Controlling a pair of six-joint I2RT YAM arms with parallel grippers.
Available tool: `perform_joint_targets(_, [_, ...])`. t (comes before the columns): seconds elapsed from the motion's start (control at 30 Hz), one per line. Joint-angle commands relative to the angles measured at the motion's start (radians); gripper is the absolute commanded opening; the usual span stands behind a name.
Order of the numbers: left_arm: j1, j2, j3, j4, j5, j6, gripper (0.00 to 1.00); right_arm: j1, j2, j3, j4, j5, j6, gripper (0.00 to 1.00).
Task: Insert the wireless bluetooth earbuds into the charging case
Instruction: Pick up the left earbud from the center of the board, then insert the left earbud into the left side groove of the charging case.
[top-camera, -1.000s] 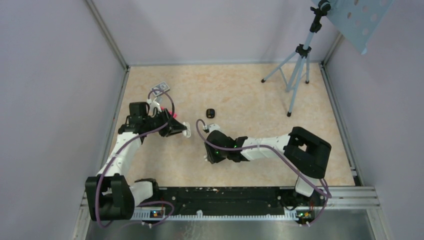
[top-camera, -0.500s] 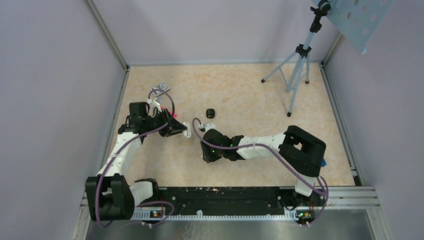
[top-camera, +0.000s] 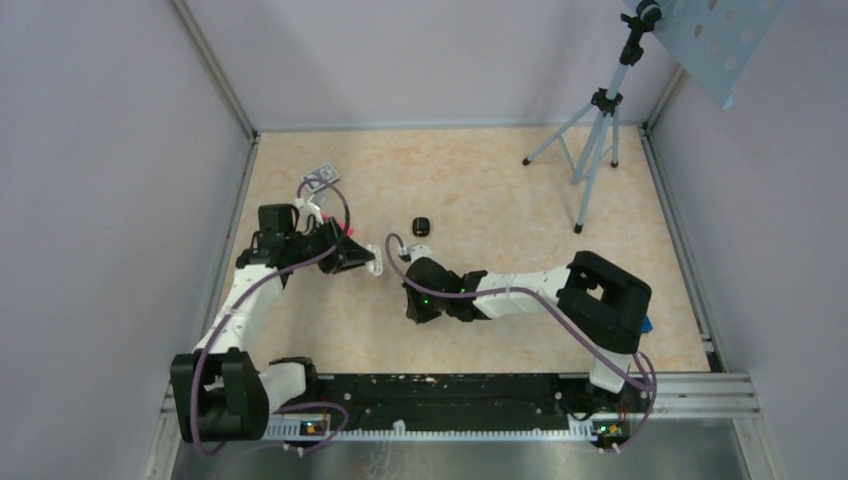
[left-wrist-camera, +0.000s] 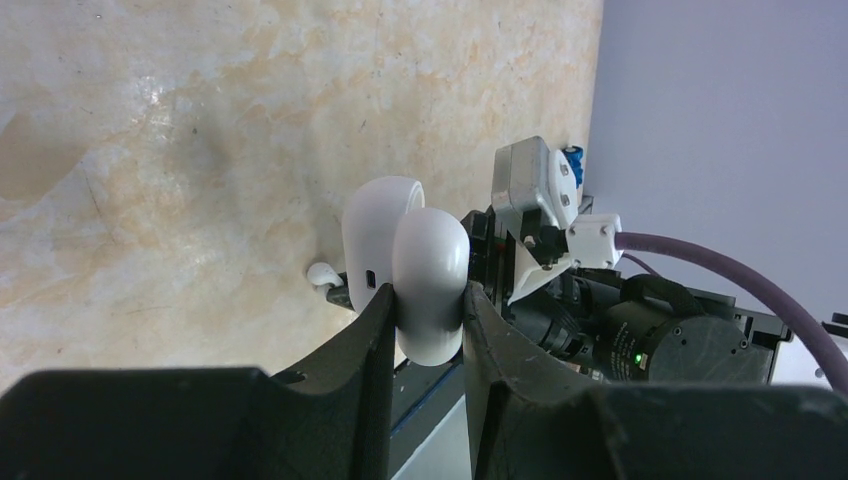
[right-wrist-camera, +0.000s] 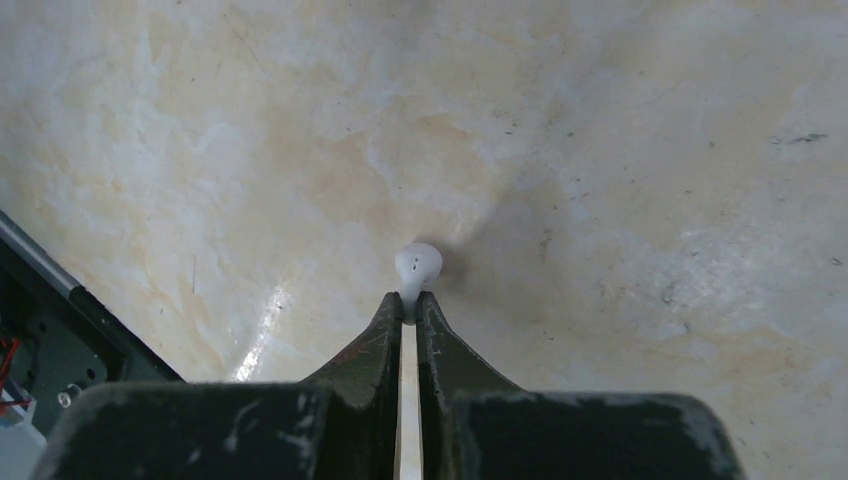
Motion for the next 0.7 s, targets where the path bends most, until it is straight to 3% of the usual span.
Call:
perform_joint_targets(0.0, [0.005, -0.013, -0.011, 0.041, 0.066, 0.039, 0.0, -0.005, -0.094, 0.002, -0.035, 0.09, -0.023, 0.0])
perform_joint_targets(0.2, [-0.038, 0.071, -0.004, 0.015, 0.158, 0.099, 0.0, -0.051, -0.322, -0.124, -0.046, 0.13, -0.236, 0.0])
perform_joint_targets(0.37, [-0.198, 0.165, 0.04, 0.011, 0.162, 0.133, 0.0, -0.082, -0.553, -0.216, -0.072, 0.206, -0.552, 0.0])
perform_joint_targets(0.53, [-0.289, 0.331, 0.184, -0.044, 0.269, 0.256, 0.0, -0.087, -0.749, -0.331, -0.002, 0.084, -0.99, 0.0])
perform_joint_targets(0.67, [-0.311, 0.431, 0.321, -0.114, 0.343, 0.349, 0.0, -0.109, -0.824, -0.359, -0.04, -0.059, -1.186, 0.0])
